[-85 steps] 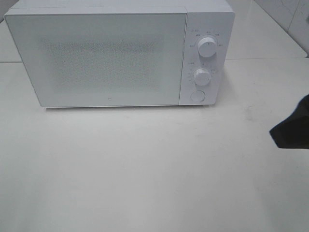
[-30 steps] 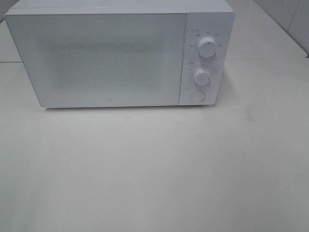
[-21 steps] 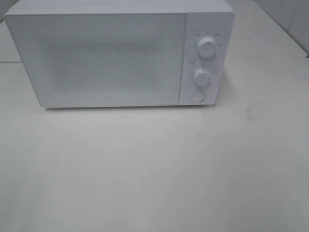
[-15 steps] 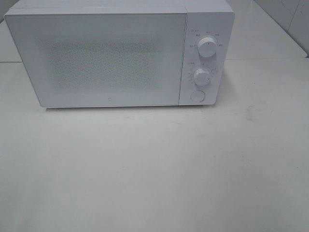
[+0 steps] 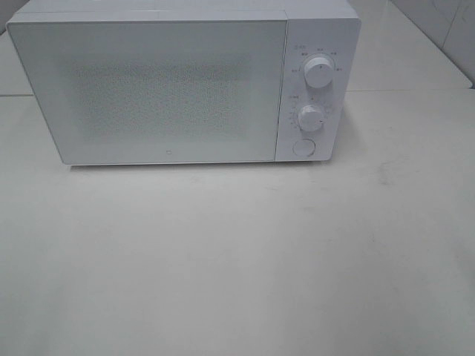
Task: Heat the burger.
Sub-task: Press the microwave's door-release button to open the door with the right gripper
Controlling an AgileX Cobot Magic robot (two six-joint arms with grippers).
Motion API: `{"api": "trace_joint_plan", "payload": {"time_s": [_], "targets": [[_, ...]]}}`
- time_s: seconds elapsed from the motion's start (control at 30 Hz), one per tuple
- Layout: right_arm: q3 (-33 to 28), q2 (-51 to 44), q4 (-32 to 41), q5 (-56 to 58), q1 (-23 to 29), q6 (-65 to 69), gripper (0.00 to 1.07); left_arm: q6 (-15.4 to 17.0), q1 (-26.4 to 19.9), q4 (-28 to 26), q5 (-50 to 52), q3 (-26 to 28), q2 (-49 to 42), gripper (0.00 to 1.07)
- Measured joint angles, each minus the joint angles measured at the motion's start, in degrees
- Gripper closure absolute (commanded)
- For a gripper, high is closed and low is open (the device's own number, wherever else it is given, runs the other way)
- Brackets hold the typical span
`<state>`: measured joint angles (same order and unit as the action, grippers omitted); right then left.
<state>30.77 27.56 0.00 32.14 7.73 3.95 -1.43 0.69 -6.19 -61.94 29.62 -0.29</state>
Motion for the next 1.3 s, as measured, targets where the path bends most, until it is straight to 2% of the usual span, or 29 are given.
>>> {"api": "trace_joint_plan", "payload": {"time_s": [0.33,0.83,1.1,1.17,1.3], "targets": [[0.0,14.21,0.0,-13.92,0.0,0.0,0.32,0.0,0.0,0.0,0.0,0.0,0.0,0.07],[0.0,29.85,0.0,-34.95,0.0,0.63,0.32,0.0,0.0,0.0,0.0,0.0,0.0,0.07],[-6.42,35.41,0.46,-53.11,0.0,0.57,0.32,0.0,0.0,0.0,0.0,0.0,0.0,0.07],[-9.8,37.07,1.89,-60.68,0.0,-0.17,0.32,0.0,0.0,0.0,0.0,0.0,0.0,0.07],[-12.83,38.73,5.16,-68.01,0.0,-3.27,0.32,0.0,0.0,0.0,0.0,0.0,0.0,0.07]]}}
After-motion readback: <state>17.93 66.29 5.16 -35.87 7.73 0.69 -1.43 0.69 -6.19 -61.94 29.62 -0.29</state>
